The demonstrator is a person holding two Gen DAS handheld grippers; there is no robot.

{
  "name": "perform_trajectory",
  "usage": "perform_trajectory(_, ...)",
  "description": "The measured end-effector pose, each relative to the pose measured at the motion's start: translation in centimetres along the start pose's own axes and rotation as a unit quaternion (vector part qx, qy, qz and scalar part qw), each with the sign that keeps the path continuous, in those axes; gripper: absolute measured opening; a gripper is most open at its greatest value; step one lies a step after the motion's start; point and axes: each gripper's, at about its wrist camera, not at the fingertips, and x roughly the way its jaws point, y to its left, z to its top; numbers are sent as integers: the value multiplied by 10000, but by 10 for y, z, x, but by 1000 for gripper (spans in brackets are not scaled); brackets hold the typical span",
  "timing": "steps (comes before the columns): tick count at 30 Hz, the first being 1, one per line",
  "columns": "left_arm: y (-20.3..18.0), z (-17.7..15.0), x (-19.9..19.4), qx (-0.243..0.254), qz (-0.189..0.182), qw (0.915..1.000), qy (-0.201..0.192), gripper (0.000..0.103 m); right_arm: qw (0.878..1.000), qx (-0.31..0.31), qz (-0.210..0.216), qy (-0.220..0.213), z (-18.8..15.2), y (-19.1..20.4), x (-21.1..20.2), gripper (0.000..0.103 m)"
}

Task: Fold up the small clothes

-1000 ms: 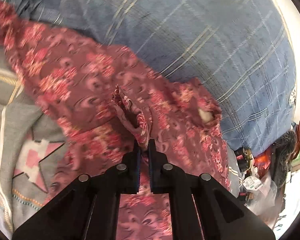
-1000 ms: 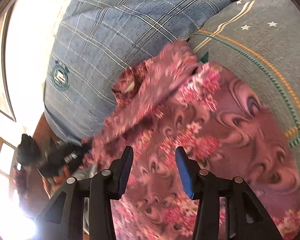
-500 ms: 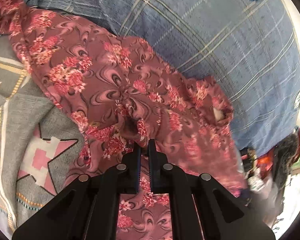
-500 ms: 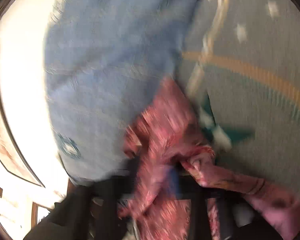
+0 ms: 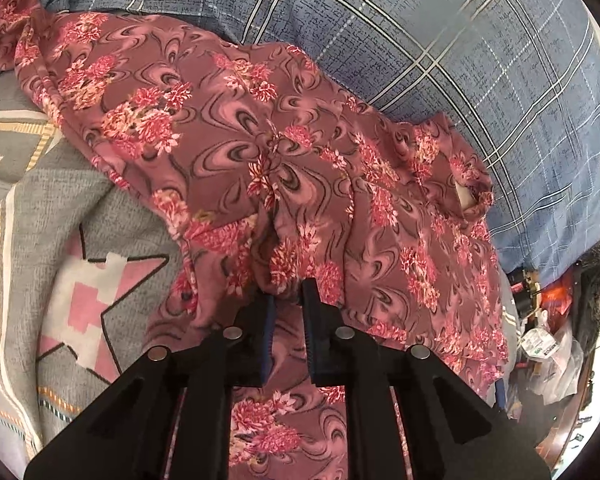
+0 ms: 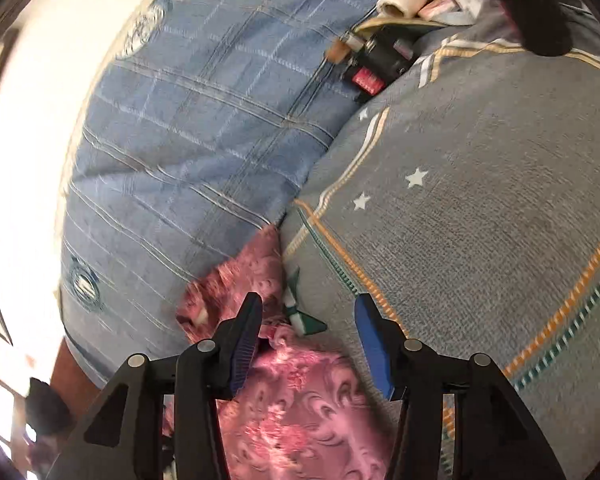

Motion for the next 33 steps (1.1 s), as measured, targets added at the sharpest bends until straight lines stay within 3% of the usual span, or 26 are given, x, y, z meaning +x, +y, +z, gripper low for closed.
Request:
perform_trajectory(3, -3, -1, -1, 41, 63, 10000, 2, 11, 9927, -1070, -136, 532, -18, 30, 31, 41)
perform_trajectory(4, -3, -1, 0, 62, 72, 10000, 15, 11, 9844, -1601, -487, 549, -25, 39, 36, 4)
perform_trajectory(5, -2, 0, -1, 78, 68, 9999, 27, 11, 9756, -1996, -779, 471, -33, 44, 39, 5)
perform_trajectory(7, -2, 0, -1, 132, 56, 9999, 36, 11, 9764, -1922, -891, 419, -34, 48, 36, 6)
perform_trajectory(8, -1, 0, -1, 188, 49, 9998, 42, 11, 9772, -1861, -921, 446, -32, 50, 33, 11)
perform_trajectory(10, 0, -1, -1, 292, 47, 9996, 41, 11, 9849, -1574, -641, 319, -20, 54, 29, 16)
perform_trajectory(12, -1, -1, -1, 318, 70, 9995, 19, 12, 9929, -1125, -366, 133, -1, 59, 28, 42)
perform_trajectory(13, -1, -1, -2, 323, 75, 9995, 6, 13, 9946, -979, -342, 99, 6, 61, 34, 63)
perform_trajectory(14, -2, -2, -1, 328, 76, 9994, -11, 13, 9948, -946, -356, 123, 9, 61, 42, 65)
perform_trajectory(16, -4, -2, -1, 325, 67, 9994, -25, 15, 9918, -1096, -457, 480, 13, 71, 74, 65)
perform_trajectory(17, -4, -2, -1, 318, 62, 9995, -16, 15, 9871, -1265, -583, 789, 11, 75, 92, 50)
perform_trajectory(18, -4, -2, -2, 303, 38, 9995, 10, 19, 9776, -1584, -837, 1102, 8, 81, 108, 25)
perform_trajectory(19, -4, -2, -2, 296, -16, 9996, 34, 24, 9739, -1768, -955, 1056, 7, 87, 111, 10)
perform_trajectory(22, -4, -2, 1, 316, -224, 9992, 21, 36, 9846, -1632, -590, 233, 14, 85, 87, 10)
perform_trajectory(23, -5, -2, 3, 325, -242, 9992, -29, 37, 9839, -1593, -782, 194, 15, 80, 89, 10)
perform_trajectory(24, -7, -2, 4, 361, -211, 9991, -76, 38, 9782, -1642, -1188, 458, 13, 70, 104, 10)
perform_trajectory(26, -9, -1, 3, 436, -165, 9989, -38, 38, 9767, -1817, -1084, 358, 12, 68, 101, 9)
perform_trajectory(27, -8, -1, 1, 441, -203, 9988, 29, 38, 9743, -1842, -1227, 432, 13, 72, 98, 11)
perform_trajectory(28, -3, -1, -3, 374, -298, 9988, 93, 38, 9747, -1775, -1308, 379, 14, 77, 90, 20)
perform_trajectory(31, 20, 2, -23, -179, -761, 9968, -153, 42, 9816, -1652, -958, -49, 11, 94, 66, 26)
perform_trajectory(33, 27, 7, -25, -338, -807, 9960, -172, 45, 9804, -1834, -718, -13, -1, 115, 66, 32)
